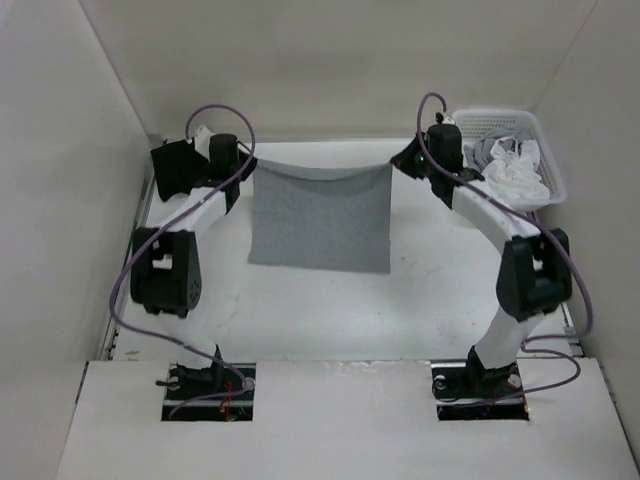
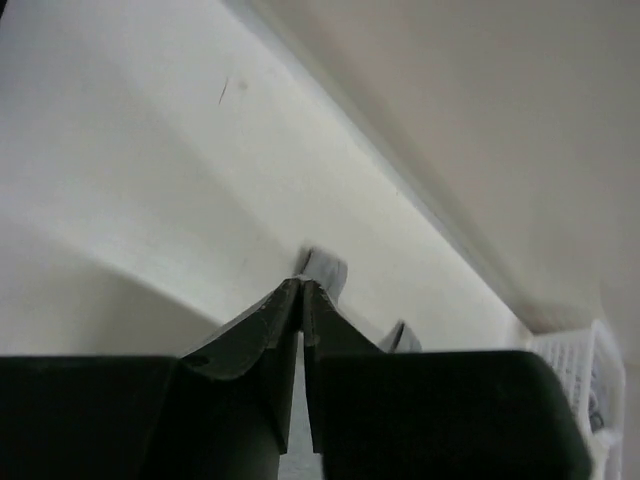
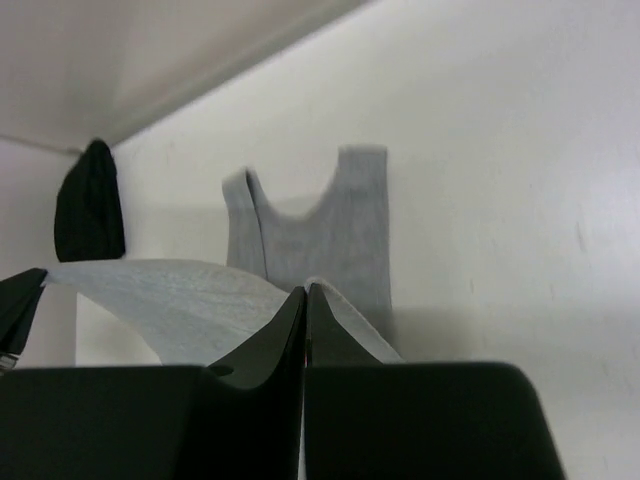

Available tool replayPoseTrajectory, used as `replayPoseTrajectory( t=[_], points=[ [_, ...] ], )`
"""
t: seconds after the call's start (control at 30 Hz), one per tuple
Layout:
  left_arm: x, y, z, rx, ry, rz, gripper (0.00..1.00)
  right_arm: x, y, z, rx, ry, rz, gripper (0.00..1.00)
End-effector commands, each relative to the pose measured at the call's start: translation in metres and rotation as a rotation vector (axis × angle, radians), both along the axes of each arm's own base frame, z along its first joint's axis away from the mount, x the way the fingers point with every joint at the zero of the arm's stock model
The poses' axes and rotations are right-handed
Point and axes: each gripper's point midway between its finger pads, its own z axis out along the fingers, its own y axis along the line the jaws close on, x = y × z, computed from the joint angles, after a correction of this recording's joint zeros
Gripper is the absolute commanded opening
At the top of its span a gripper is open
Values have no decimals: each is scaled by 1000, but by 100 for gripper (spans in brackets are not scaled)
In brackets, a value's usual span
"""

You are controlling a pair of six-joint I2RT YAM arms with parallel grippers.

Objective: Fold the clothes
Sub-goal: Fold the tank top

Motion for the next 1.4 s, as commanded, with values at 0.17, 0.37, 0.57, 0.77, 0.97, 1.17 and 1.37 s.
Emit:
replayPoseTrajectory(
  t=[0.17, 0.37, 0.57, 0.77, 0.97, 1.17, 1.37],
  points=[
    [93, 13, 18, -4, -82, 9, 42, 116, -2, -25, 10, -3, -9, 40],
    [4, 3, 17, 1, -119, -22, 40, 51, 12, -50, -38, 21, -13, 45],
    [-120, -6, -77, -19, 36, -49, 35, -59, 25, -82, -16, 18, 6, 1],
    [-161, -13, -116, -34, 148, -143, 37, -119, 19, -101, 0, 17, 19, 15],
    [-165, -2, -131, -45, 189, -99, 38, -136, 2, -125, 25, 66, -13, 39],
    [-151, 2, -143, -53, 202, -64, 34, -136, -3, -151, 65, 144, -50, 47],
    [-151, 1, -160, -96, 225, -50, 24, -138, 4, -159, 108, 197, -33, 46]
  ],
)
